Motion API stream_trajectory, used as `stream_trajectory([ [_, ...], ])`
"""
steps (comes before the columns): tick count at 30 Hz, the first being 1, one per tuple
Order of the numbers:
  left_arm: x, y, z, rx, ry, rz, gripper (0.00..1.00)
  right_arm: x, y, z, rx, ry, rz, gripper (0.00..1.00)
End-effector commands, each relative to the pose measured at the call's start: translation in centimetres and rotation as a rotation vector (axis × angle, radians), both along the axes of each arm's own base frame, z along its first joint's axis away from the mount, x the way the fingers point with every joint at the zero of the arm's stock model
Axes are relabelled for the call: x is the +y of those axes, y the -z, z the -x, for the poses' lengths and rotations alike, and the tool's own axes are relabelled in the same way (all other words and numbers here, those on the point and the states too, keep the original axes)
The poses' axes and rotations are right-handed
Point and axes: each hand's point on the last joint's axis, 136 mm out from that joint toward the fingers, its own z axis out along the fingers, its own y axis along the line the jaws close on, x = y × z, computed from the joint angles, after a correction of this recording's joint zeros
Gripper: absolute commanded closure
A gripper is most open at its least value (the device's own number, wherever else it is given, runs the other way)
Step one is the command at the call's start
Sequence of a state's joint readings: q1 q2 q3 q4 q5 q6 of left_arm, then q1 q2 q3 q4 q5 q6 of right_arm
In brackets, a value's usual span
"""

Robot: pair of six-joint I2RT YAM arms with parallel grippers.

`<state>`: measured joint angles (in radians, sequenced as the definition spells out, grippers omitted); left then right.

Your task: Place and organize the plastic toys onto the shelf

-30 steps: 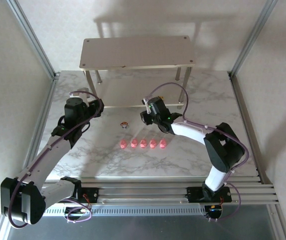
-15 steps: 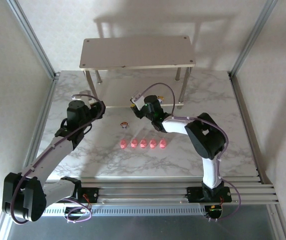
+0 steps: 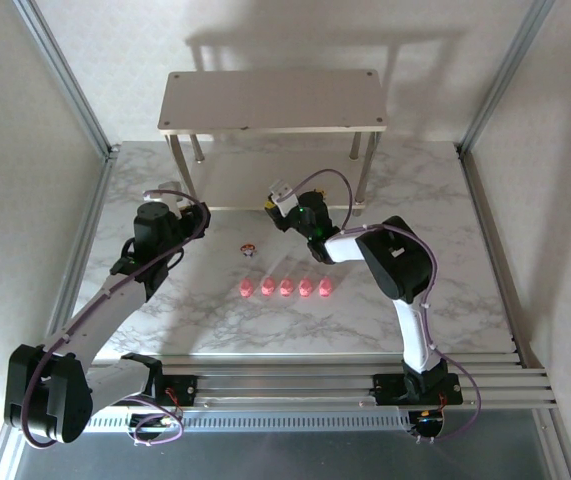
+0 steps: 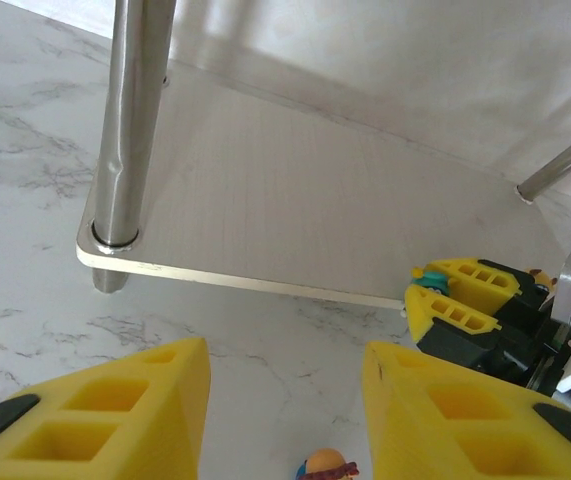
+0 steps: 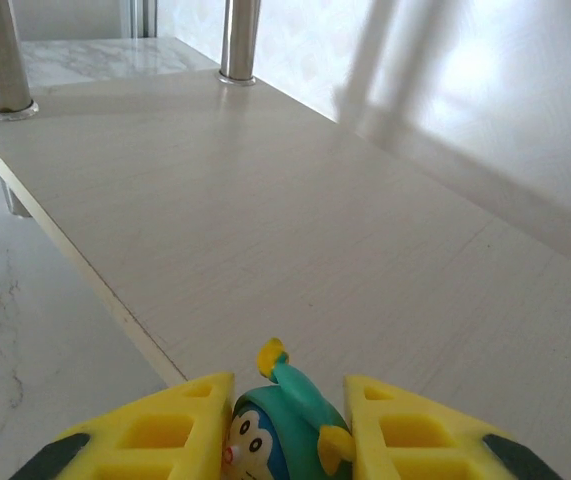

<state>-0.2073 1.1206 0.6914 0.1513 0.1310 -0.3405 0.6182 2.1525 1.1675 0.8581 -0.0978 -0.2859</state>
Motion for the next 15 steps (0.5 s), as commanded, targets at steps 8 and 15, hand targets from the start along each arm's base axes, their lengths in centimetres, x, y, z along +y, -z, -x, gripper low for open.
stream_trajectory([
  [8,0.5,-1.7,-0.2,-0.044,-0.026,0.016,0.56,-1.7,-2.8,-2.5,-0.084,0.051,-0.115,0.94],
  [15,0.6,-2.0,0.1,-0.052,-0.03,0.013,0.56,-1.9,-4.0,-2.2,-0.108,0.048,-0.113,0.94],
])
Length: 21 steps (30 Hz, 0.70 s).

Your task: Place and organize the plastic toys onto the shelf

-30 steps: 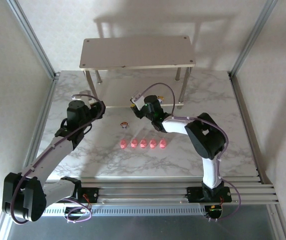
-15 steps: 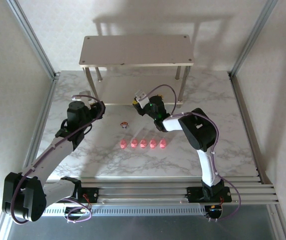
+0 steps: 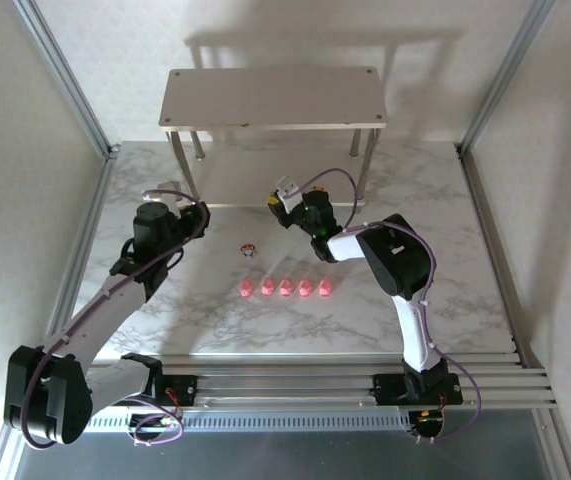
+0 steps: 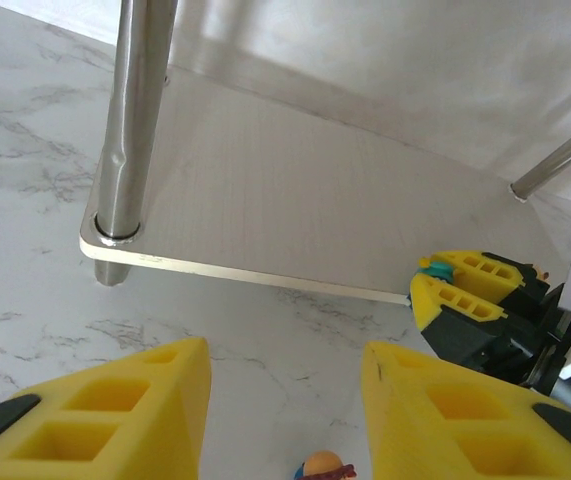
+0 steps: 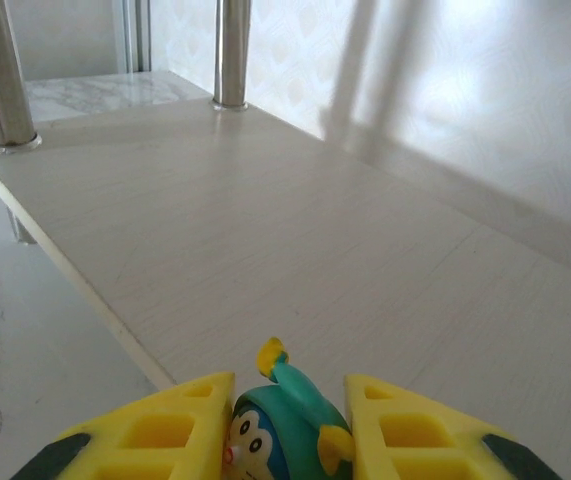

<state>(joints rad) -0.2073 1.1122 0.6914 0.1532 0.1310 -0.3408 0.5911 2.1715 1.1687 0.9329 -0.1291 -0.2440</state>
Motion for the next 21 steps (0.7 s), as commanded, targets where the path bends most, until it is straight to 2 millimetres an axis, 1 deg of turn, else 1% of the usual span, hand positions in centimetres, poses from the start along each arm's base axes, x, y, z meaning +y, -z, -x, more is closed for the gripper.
stream_trajectory([
  [1,0.6,-1.7,0.1,-0.043,-0.03,0.012,0.56,-1.2,-3.4,-1.3,-0.09,0.04,-0.046,0.93],
  [9,0.7,-1.4,0.8,-0.045,-0.025,0.005,0.55,-0.4,-5.6,-1.1,-0.039,-0.019,-0.103,0.94],
  [14,0.9,-0.9,1.2,-0.04,-0.024,-0.006,0.53,0.1,-6.4,-1.3,-0.017,-0.033,-0.132,0.93],
  [16,0.9,-0.8,1.4,-0.04,-0.024,-0.007,0.52,0.5,-6.3,-1.2,-0.004,-0.05,-0.138,0.93],
  [21,0.9,-0.5,1.5,-0.035,-0.022,-0.007,0.5,0.8,-5.0,-1.4,0.029,-0.054,-0.13,0.92],
])
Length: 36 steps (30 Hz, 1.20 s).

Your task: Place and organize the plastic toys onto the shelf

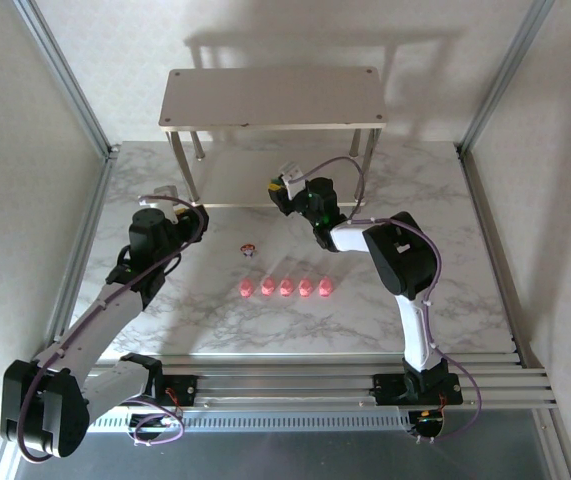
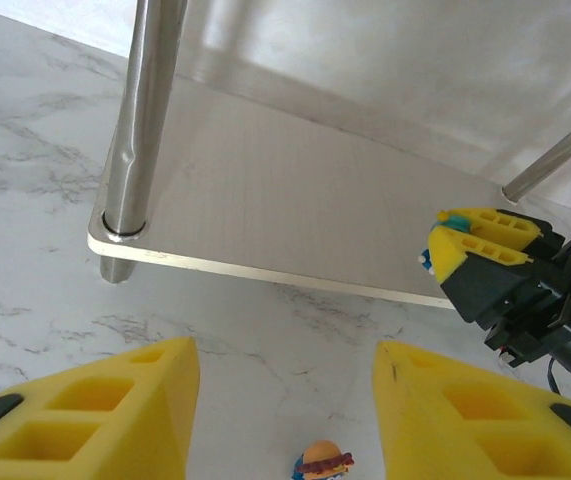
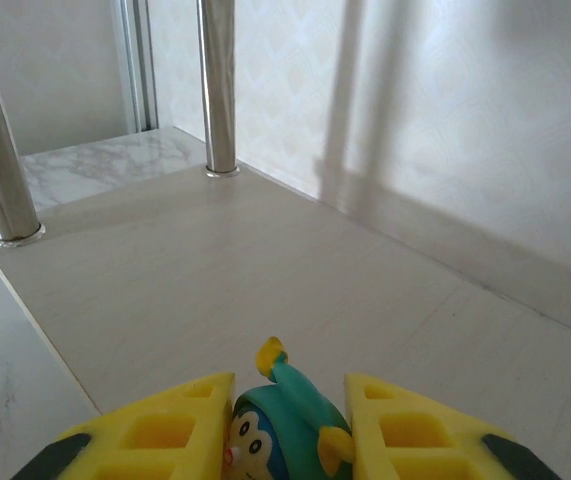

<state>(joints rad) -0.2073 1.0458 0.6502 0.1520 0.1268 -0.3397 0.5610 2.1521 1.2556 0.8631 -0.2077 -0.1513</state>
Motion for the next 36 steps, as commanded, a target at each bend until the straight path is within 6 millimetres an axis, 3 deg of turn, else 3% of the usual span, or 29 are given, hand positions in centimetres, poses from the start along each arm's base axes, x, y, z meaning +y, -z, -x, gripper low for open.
stream_trajectory([
  [1,0.5,-0.1,0.3,-0.009,-0.018,-0.01,0.5,0.5,-1.5,-0.2,-0.005,-0.014,-0.034,0.91],
  [36,1.0,0.0,0.7,-0.003,-0.036,-0.027,0.47,0.8,2.6,-1.3,0.074,0.005,0.013,0.89],
])
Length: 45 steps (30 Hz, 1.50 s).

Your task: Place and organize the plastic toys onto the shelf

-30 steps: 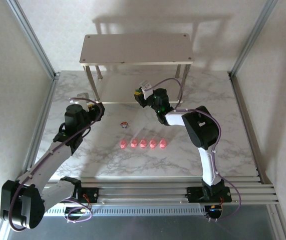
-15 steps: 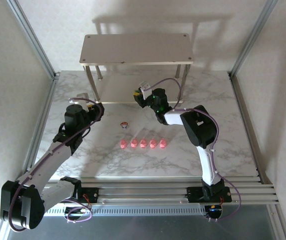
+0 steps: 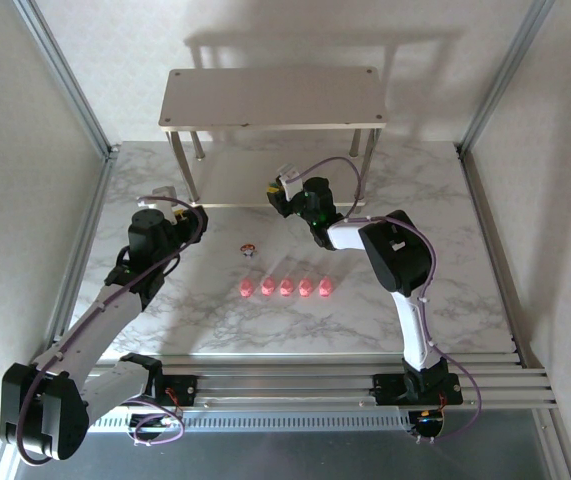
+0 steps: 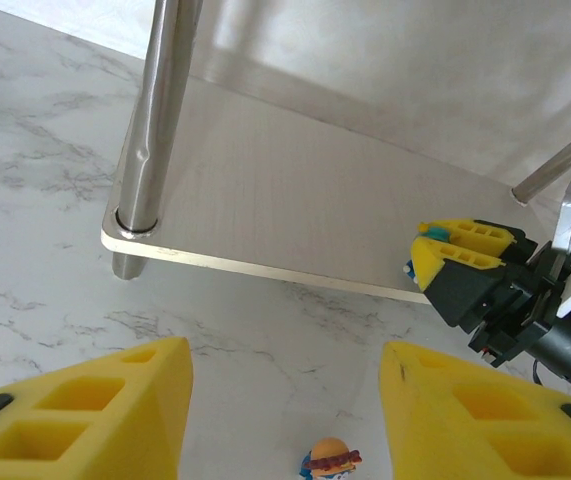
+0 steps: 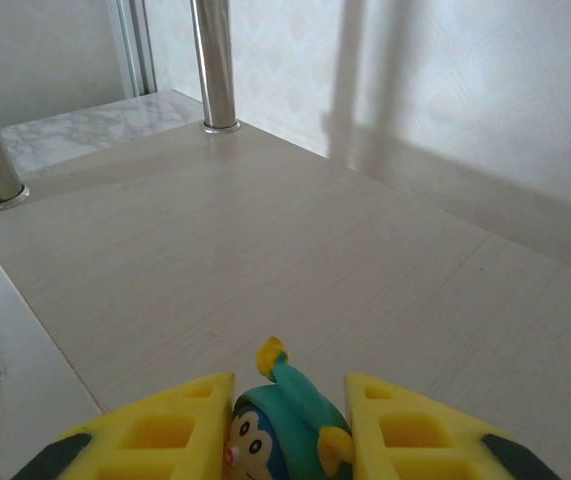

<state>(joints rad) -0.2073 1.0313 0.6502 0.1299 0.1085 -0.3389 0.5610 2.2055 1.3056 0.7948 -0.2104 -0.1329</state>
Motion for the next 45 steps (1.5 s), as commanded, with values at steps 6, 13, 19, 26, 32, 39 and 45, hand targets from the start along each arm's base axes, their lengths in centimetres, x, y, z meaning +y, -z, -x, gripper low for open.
stream_trajectory([
  [6,0.66,-0.09,0.32,-0.011,-0.021,-0.021,0.46,0.41,0.13,-0.68,0.006,0.006,-0.003,0.86],
  [13,0.62,-0.22,0.28,-0.012,-0.018,-0.023,0.46,0.42,0.33,-0.62,0.015,0.002,0.013,0.82],
  [19,0.59,-0.4,0.29,-0.012,-0.016,-0.026,0.46,0.31,0.29,-0.78,0.018,0.007,0.018,0.79],
  [26,0.74,-0.51,0.32,-0.013,-0.022,-0.031,0.46,0.29,0.42,-0.74,0.021,0.008,0.025,0.75],
  [32,0.68,-0.47,0.31,-0.011,-0.02,-0.03,0.46,0.18,0.45,-0.93,0.021,0.016,0.028,0.66],
  [39,0.7,-0.57,0.27,-0.013,-0.021,-0.031,0.46,0.07,0.31,-1.07,0.018,0.023,0.026,0.59],
  [45,0.74,-0.58,0.27,-0.012,-0.023,-0.03,0.46,0.06,0.37,-1.17,0.018,0.028,0.023,0.55],
])
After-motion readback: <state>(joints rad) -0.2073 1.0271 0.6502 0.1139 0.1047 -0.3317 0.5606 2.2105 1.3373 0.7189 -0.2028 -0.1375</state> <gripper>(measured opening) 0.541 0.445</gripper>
